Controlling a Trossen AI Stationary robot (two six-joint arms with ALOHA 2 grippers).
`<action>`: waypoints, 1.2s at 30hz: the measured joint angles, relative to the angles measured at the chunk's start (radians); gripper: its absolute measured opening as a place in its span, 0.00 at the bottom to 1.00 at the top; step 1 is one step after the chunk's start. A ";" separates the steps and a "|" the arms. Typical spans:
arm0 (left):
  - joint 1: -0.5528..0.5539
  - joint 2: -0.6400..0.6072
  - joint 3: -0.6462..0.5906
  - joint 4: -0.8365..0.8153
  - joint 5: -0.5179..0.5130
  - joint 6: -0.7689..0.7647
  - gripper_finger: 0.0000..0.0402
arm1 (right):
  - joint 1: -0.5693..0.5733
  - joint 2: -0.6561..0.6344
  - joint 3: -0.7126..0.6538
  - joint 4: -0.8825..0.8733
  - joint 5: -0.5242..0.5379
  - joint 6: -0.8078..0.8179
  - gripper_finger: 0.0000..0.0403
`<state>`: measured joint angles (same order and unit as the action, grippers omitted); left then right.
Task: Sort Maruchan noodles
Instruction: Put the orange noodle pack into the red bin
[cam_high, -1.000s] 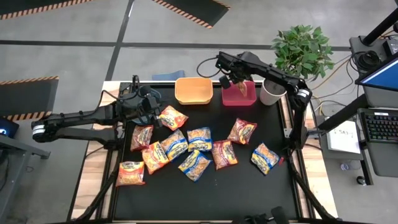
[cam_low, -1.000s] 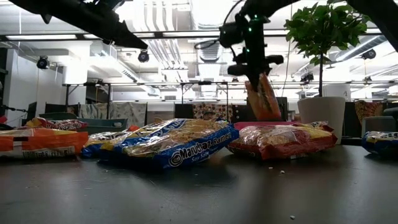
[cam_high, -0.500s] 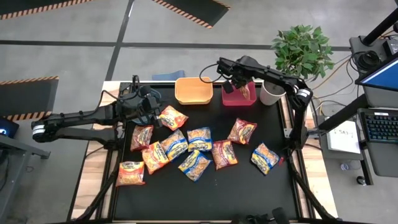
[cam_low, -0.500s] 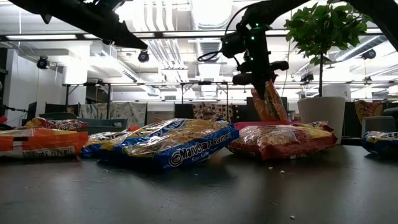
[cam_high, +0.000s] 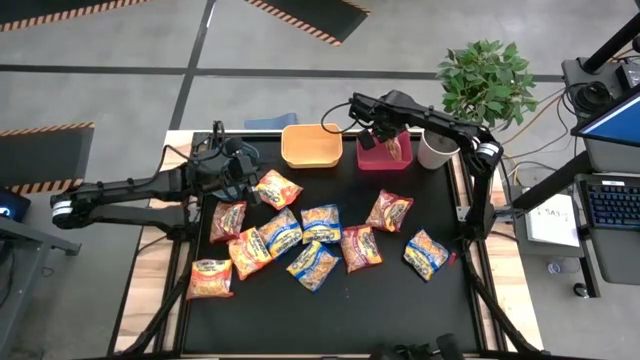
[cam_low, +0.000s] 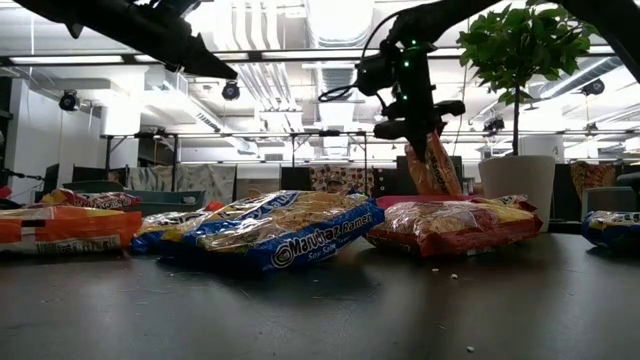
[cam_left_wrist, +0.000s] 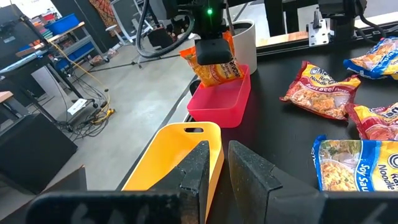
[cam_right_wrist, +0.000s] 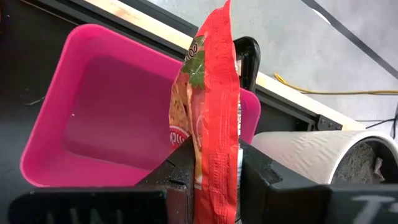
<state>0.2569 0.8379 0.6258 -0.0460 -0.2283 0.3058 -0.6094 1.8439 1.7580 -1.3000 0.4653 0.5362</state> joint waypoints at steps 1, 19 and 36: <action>0.000 0.000 0.000 0.000 0.000 0.000 0.11 | 0.000 0.004 -0.004 0.001 0.002 0.004 0.17; 0.000 0.000 0.000 0.000 0.000 0.000 0.11 | 0.000 0.032 -0.015 0.004 0.085 -0.013 0.19; 0.000 0.000 0.000 0.000 0.000 0.000 0.11 | -0.006 0.056 -0.056 -0.004 0.088 -0.039 0.20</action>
<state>0.2571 0.8379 0.6258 -0.0460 -0.2284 0.3054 -0.6159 1.9003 1.7016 -1.3041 0.5535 0.4975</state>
